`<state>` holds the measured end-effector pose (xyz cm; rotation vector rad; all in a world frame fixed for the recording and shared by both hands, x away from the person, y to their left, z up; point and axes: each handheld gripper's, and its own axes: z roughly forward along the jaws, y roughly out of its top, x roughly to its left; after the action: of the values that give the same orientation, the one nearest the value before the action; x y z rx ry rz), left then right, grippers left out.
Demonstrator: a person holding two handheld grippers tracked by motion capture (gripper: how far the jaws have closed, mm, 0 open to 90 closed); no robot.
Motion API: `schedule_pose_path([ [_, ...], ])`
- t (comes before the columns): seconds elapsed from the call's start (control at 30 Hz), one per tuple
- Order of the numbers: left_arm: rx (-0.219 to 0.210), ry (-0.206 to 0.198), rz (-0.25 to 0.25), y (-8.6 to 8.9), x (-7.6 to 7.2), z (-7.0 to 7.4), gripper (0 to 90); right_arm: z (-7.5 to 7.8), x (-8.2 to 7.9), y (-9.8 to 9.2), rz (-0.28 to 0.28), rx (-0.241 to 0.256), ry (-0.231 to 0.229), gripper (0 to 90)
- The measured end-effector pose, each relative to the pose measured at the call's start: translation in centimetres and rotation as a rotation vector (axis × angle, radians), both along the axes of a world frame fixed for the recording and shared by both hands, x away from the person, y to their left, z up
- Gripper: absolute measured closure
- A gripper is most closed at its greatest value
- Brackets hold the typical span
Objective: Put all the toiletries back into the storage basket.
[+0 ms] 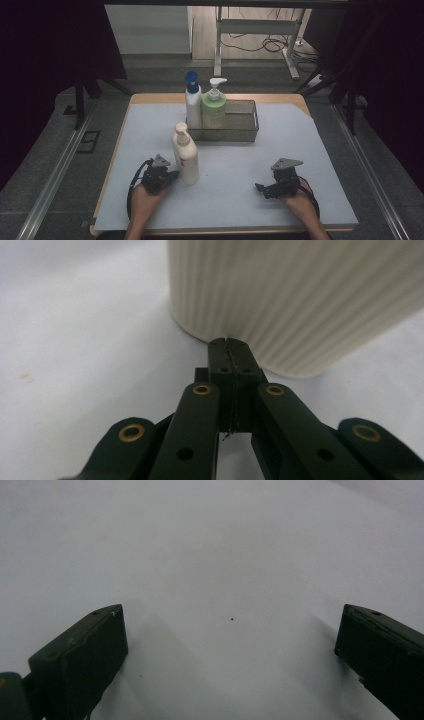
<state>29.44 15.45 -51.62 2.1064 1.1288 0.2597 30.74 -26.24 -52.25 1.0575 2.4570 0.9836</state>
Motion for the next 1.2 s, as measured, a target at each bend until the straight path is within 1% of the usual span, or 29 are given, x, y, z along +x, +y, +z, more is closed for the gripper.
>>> schedule_pose_path([
  [0.2, 0.001, 0.000, -0.039, -1.0, 0.0, 0.0, 89.6, 0.0, 0.0, 0.0, 0.001, -0.001, -0.003, 0.0],
  [0.3, 0.000, 0.000, -0.049, -1.5, 0.1, 0.0, 89.6, 0.0, 0.0, 0.0, 0.001, -0.001, -0.003, 0.0],
  [0.57, -0.033, 0.008, -0.073, -2.5, 0.3, -0.2, 89.6, 0.0, 0.0, 0.0, 0.001, -0.001, -0.003, 0.0],
  [0.67, -0.037, 0.010, -0.086, -3.0, 0.4, -0.2, 89.6, 0.0, 0.0, 0.0, 0.001, -0.001, -0.004, 0.0],
  [0.77, -0.027, 0.005, -0.094, -3.6, 0.5, -0.1, 89.5, 0.0, 0.0, 0.0, 0.001, -0.001, -0.003, 0.0],
  [0.87, -0.028, 0.009, -0.100, -3.9, 0.6, -0.1, 89.5, 0.0, 0.0, 0.0, 0.001, -0.001, -0.003, 0.0],
  [1.03, -0.022, 0.004, -0.108, -3.8, 0.5, -0.1, 88.8, 0.0, 0.0, 0.0, 0.002, -0.002, -0.002, 0.0],
  [1.2, 0.007, 0.001, -0.106, -3.3, 0.0, 0.1, 83.8, 0.0, 0.0, 0.0, 0.000, -0.004, 0.000, 0.0],
])
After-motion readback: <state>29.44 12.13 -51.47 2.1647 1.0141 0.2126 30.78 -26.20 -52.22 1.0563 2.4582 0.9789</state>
